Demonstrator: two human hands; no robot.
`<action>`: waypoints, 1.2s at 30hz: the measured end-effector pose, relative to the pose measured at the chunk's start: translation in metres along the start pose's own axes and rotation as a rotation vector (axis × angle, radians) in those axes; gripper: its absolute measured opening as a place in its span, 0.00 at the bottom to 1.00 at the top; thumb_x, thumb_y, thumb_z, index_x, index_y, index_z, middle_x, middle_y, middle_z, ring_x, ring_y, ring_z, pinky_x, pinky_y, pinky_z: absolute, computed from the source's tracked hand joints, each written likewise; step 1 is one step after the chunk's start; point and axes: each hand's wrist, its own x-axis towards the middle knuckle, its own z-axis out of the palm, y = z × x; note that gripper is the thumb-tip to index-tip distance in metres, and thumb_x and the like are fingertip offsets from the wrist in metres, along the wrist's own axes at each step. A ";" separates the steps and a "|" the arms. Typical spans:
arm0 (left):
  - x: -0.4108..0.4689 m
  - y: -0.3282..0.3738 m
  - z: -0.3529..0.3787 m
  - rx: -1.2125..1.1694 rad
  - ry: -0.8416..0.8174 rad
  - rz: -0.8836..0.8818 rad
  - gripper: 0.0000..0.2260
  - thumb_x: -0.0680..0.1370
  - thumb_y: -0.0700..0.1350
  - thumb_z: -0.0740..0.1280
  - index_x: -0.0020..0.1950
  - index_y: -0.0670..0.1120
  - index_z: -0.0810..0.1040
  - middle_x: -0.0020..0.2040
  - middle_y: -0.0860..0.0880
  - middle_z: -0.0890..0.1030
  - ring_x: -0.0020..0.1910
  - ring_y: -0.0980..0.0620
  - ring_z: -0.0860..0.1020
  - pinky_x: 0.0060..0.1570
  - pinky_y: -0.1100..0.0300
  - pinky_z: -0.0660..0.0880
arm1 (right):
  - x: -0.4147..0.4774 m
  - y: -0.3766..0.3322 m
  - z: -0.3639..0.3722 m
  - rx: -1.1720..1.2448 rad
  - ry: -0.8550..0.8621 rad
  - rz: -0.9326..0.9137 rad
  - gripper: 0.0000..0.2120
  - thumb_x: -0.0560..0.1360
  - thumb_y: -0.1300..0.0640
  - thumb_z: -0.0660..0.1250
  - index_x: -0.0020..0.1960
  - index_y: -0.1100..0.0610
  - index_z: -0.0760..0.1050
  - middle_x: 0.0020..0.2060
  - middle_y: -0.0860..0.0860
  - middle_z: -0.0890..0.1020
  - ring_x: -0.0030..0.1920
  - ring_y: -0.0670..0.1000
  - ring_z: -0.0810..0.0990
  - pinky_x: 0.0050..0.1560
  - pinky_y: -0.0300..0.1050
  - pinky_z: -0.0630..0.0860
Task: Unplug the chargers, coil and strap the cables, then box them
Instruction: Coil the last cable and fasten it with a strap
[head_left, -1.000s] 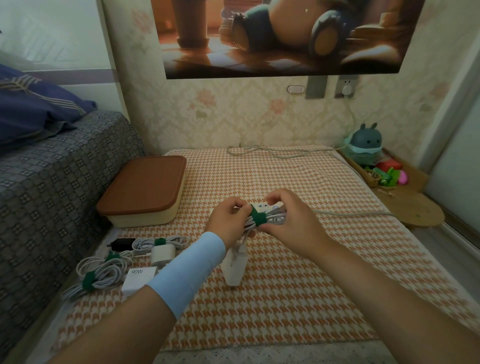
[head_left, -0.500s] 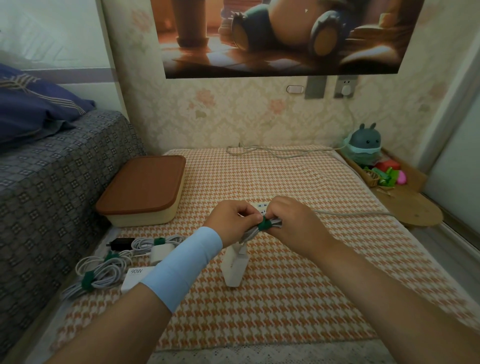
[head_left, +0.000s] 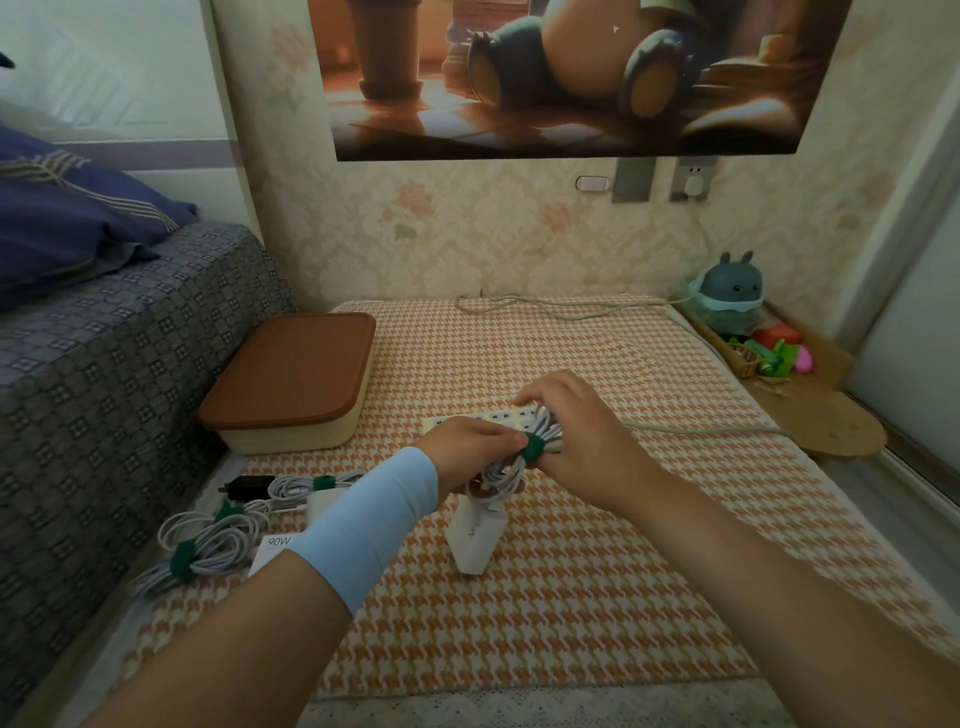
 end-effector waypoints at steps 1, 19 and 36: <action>0.001 -0.001 0.001 -0.006 0.044 -0.003 0.15 0.70 0.56 0.73 0.52 0.50 0.86 0.49 0.44 0.86 0.51 0.42 0.84 0.57 0.44 0.79 | 0.001 -0.001 -0.001 0.017 -0.042 0.061 0.28 0.74 0.55 0.75 0.70 0.49 0.69 0.65 0.45 0.69 0.65 0.45 0.68 0.62 0.38 0.67; -0.017 0.001 -0.010 -0.135 0.208 0.087 0.09 0.77 0.46 0.72 0.56 0.47 0.79 0.48 0.45 0.85 0.44 0.50 0.84 0.36 0.60 0.81 | 0.010 -0.029 0.014 0.733 0.051 0.675 0.28 0.77 0.53 0.73 0.75 0.54 0.70 0.48 0.49 0.87 0.47 0.50 0.87 0.48 0.47 0.82; -0.048 -0.033 -0.066 -0.671 0.309 -0.011 0.17 0.83 0.40 0.61 0.72 0.38 0.66 0.56 0.37 0.80 0.44 0.43 0.83 0.34 0.50 0.81 | 0.022 -0.075 0.052 0.602 -0.524 0.443 0.32 0.71 0.54 0.80 0.70 0.51 0.69 0.57 0.50 0.82 0.56 0.49 0.82 0.60 0.49 0.79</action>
